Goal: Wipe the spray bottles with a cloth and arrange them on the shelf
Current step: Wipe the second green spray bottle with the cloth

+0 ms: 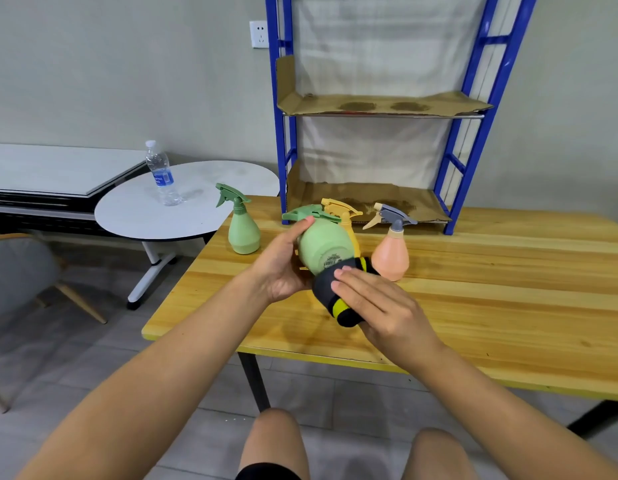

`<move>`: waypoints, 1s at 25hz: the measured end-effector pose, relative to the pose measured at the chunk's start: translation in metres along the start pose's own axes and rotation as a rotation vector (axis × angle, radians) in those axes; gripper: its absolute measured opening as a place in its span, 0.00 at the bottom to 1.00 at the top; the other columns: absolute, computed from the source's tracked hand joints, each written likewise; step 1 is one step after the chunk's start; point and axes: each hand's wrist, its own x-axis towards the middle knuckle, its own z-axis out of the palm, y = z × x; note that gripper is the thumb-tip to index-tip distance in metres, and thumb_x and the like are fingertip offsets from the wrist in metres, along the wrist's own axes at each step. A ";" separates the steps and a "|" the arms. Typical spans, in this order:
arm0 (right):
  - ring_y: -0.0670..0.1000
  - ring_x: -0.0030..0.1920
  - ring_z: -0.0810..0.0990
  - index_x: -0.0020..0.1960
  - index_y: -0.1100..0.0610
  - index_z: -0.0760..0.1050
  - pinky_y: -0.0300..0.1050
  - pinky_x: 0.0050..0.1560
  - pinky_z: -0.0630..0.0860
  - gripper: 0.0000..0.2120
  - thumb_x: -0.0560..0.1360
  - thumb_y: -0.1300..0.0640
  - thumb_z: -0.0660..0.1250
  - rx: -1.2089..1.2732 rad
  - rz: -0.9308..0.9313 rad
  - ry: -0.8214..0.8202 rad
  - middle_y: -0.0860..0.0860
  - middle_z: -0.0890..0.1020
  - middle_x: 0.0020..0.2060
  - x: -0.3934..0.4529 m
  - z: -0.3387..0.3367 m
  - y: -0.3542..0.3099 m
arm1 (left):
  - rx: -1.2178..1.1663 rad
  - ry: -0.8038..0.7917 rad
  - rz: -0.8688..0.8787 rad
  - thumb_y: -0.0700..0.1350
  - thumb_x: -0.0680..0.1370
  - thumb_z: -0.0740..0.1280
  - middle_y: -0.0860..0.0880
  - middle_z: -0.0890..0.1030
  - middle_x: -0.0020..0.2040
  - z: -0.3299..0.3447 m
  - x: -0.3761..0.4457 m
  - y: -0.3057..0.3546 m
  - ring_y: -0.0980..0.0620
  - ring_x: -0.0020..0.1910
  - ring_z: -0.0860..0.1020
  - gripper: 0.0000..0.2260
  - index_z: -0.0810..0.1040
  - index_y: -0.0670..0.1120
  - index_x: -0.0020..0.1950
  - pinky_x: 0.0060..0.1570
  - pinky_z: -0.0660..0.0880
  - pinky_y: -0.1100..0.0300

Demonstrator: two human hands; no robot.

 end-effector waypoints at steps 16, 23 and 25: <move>0.54 0.71 0.73 0.68 0.62 0.76 0.54 0.65 0.75 0.17 0.79 0.68 0.66 0.023 -0.049 0.064 0.56 0.77 0.68 0.036 0.005 -0.012 | 0.161 0.089 0.026 0.58 0.75 0.71 0.41 0.81 0.62 -0.013 -0.017 0.007 0.41 0.58 0.81 0.22 0.78 0.48 0.64 0.59 0.78 0.41; 0.53 0.71 0.73 0.69 0.60 0.75 0.55 0.62 0.77 0.19 0.80 0.68 0.63 0.005 -0.064 -0.041 0.54 0.76 0.69 0.006 0.019 0.005 | 0.102 0.118 0.063 0.56 0.75 0.72 0.40 0.78 0.62 -0.021 -0.017 0.017 0.39 0.57 0.80 0.22 0.75 0.49 0.66 0.55 0.78 0.41; 0.53 0.71 0.73 0.68 0.61 0.76 0.54 0.63 0.76 0.18 0.80 0.69 0.64 0.013 -0.062 0.016 0.55 0.77 0.68 0.019 0.016 -0.001 | 0.157 0.119 0.057 0.57 0.76 0.71 0.41 0.79 0.62 -0.020 -0.015 0.012 0.41 0.57 0.80 0.21 0.76 0.49 0.64 0.56 0.78 0.42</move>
